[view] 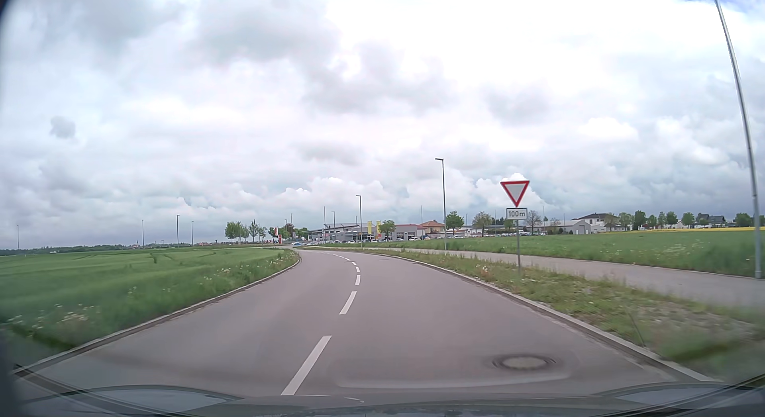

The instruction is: Follow the waypoints while adhering to traffic rules and regulations

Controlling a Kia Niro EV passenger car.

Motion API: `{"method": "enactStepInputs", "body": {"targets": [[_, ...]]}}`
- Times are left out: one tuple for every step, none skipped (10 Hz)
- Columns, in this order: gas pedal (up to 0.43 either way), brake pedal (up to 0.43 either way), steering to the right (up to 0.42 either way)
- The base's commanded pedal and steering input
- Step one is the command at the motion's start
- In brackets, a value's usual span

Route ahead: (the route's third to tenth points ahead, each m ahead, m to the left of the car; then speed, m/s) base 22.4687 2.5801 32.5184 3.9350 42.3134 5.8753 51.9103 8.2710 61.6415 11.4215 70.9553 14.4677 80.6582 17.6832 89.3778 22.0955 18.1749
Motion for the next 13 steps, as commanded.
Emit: {"method": "enactStepInputs", "body": {"targets": [[0.079,0.012,-0.030],[0.079,0.012,-0.030],[0.067,0.012,-0.030],[0.020,0.012,-0.030],[0.000,0.012,-0.030],[0.000,0.012,-0.030],[0.000,0.012,-0.030],[0.000,0.012,-0.030],[0.000,0.012,-0.030],[0.000,0.012,-0.030],[0.000,0.012,-0.030],[0.000,0.012,-0.030],[0.000,0.012,-0.030]]}}
